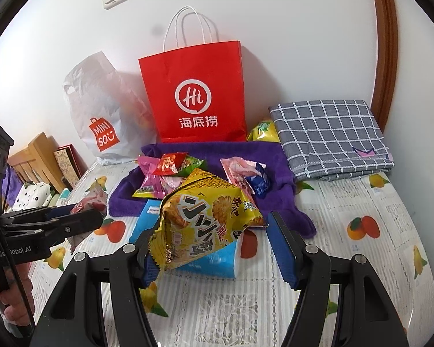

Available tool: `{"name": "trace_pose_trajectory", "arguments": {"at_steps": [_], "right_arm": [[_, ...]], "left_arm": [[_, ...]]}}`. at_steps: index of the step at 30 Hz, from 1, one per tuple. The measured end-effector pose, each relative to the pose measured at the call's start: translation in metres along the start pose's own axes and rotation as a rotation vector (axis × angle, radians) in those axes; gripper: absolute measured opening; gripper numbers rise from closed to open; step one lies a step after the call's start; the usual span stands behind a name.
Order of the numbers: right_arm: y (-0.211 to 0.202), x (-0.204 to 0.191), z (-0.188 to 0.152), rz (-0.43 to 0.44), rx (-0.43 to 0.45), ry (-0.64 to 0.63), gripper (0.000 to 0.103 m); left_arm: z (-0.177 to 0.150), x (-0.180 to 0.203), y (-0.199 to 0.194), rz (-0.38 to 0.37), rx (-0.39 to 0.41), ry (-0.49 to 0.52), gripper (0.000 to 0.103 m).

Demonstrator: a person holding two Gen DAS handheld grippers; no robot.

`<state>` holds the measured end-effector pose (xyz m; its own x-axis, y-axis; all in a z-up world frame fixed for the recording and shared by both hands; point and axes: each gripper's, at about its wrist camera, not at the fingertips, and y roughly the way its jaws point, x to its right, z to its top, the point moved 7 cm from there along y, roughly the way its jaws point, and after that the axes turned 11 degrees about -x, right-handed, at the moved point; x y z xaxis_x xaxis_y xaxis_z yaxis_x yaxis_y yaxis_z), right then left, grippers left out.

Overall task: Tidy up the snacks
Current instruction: 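Carry the yellow chip bag and lychee bag over the tissue pack onto the towel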

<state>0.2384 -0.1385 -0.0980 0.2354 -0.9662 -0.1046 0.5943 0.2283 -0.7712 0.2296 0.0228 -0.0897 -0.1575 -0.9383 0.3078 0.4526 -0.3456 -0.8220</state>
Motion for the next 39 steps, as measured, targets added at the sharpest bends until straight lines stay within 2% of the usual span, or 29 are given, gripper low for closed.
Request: {"name": "trace_pose_trajectory", "arguments": {"at_steps": [25,39], "right_arm": [[0.036,0.002,0.040,-0.007,-0.009,-0.026,0.065],[0.065,0.020,0.071,0.016,-0.032,0.009,0.065]], "left_arm": [[0.046,-0.006,0.006,0.019,0.013,0.005,0.046],[0.077,-0.039,0.022,0.073,0.009,-0.021,0.046]]}}
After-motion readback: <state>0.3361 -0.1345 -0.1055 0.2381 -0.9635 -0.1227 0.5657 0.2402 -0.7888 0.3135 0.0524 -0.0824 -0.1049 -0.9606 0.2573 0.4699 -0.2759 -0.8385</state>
